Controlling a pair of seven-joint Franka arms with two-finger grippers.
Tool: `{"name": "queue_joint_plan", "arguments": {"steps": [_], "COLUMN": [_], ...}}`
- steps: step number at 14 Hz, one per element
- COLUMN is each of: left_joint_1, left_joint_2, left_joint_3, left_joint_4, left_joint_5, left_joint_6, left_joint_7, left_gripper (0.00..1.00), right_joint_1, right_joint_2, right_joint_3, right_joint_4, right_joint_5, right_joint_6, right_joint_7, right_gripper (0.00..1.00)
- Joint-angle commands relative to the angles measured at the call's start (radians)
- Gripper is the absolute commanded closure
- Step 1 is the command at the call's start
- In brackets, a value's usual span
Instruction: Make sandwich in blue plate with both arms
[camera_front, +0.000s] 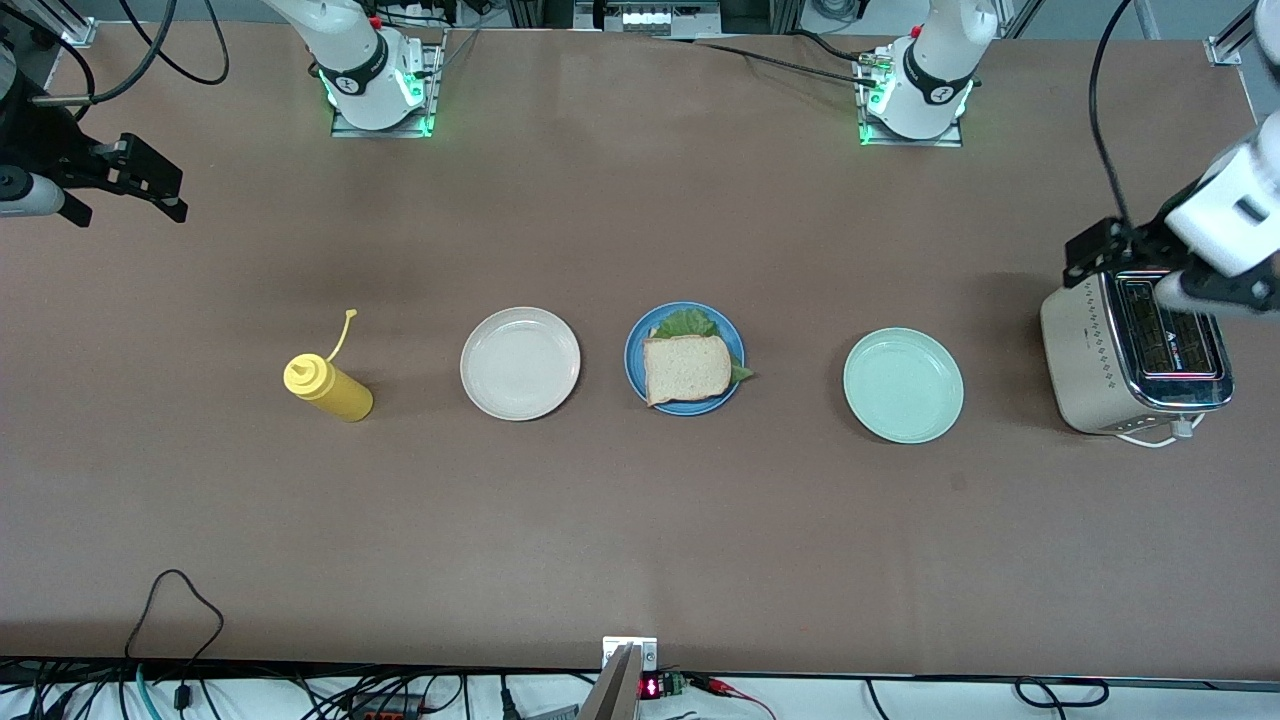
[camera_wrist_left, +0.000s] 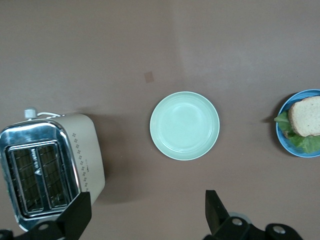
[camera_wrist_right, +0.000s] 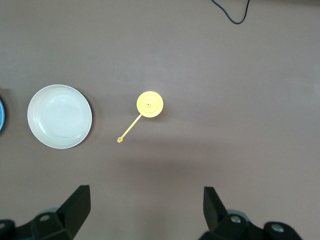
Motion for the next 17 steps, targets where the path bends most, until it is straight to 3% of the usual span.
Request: {"name": "queue_joint_plan", "arguments": {"steps": [1, 17], "left_joint_1": [-0.021, -0.019], "left_joint_2": [-0.051, -0.043], "left_joint_3": [0.019, 0.014], "left_joint_4": [-0.074, -0.054], "left_joint_5": [-0.012, 0.003], "left_joint_6": [0.02, -0.023], "left_joint_7": [0.007, 0.01], "left_gripper": [0.0, 0.0], "right_joint_1": [-0.002, 0.0], "right_joint_2": [-0.001, -0.006], "right_joint_3": [0.001, 0.001], "right_joint_4": [0.022, 0.023], "right_joint_5": [-0.014, -0.014], "right_joint_6": [-0.023, -0.026], "right_joint_7": [0.006, 0.003], "right_gripper": [0.0, 0.0]}}
